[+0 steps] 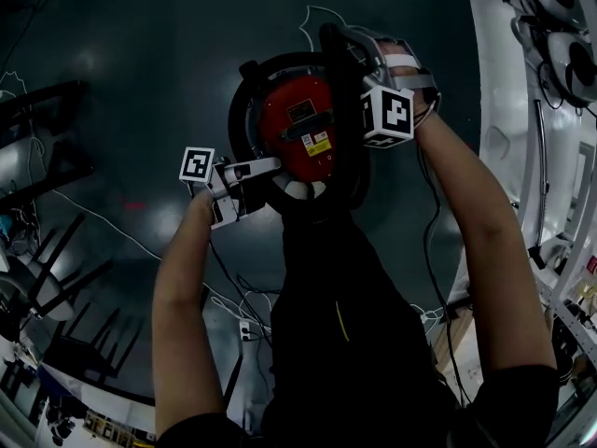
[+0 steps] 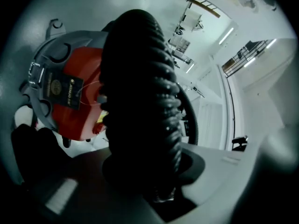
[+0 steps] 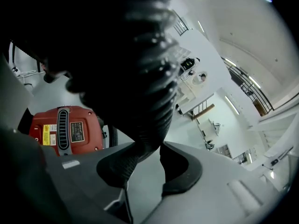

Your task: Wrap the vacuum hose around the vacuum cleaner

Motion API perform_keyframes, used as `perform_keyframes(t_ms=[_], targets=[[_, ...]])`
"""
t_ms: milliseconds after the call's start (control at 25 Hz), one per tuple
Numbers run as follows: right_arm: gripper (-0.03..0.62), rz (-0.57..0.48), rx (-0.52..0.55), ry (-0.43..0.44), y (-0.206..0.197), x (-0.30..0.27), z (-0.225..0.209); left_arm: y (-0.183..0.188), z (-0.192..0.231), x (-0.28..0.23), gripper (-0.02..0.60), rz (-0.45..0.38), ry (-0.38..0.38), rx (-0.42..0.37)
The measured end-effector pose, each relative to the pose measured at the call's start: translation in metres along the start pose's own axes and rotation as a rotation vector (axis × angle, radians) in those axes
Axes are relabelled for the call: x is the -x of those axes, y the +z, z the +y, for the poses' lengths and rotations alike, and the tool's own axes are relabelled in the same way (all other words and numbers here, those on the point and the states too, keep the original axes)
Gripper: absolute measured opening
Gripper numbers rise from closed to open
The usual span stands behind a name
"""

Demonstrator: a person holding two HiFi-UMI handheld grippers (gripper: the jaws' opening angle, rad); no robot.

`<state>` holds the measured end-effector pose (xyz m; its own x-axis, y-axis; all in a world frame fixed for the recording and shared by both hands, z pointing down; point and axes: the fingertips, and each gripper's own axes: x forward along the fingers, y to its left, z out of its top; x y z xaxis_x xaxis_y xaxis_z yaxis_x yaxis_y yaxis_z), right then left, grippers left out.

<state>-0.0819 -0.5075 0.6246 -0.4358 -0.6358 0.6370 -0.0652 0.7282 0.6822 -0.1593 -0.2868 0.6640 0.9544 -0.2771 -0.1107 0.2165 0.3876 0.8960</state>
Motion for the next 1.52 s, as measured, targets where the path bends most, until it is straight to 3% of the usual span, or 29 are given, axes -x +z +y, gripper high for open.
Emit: perform_keyframes(t_ms=[240,440,520,760,920,1040,1160,1320,1440,1520], targets=[[0.147,-0.107,0.069,0.034,0.049,-0.016,0.033,0.011,0.055,0.023,0.106,-0.064,0.208,0.021],[0.149,-0.131,0.17,0.075,0.067,-0.036,0.057,0.031,0.085,0.043,0.092,-0.157,0.35,-0.018],[0.149,-0.139,0.188,0.074,0.074,-0.042,0.062,0.044,0.097,0.054,0.08,-0.226,0.41,-0.041],[0.149,-0.156,0.284,0.069,0.112,-0.054,0.089,0.06,0.126,0.091,0.067,-0.302,0.538,-0.128],[0.149,-0.166,0.343,0.091,0.141,-0.057,0.115,0.054,0.142,0.11,0.067,-0.301,0.6,-0.163],[0.149,-0.159,0.366,0.11,0.148,-0.062,0.132,0.06,0.149,0.121,0.069,-0.329,0.667,-0.245],[0.149,-0.164,0.349,0.106,0.152,-0.067,0.137,0.075,0.159,0.142,0.088,-0.368,0.871,-0.369],[0.149,-0.164,0.325,0.116,0.156,-0.068,0.145,0.077,0.173,0.159,0.135,-0.308,1.099,-0.469],[0.149,-0.176,0.352,0.111,0.162,-0.071,0.149,0.081,0.176,0.175,0.218,-0.293,1.315,-0.585],[0.149,-0.181,0.348,0.112,0.166,-0.073,0.151,0.088,0.164,0.187,0.232,-0.377,1.384,-0.67]])
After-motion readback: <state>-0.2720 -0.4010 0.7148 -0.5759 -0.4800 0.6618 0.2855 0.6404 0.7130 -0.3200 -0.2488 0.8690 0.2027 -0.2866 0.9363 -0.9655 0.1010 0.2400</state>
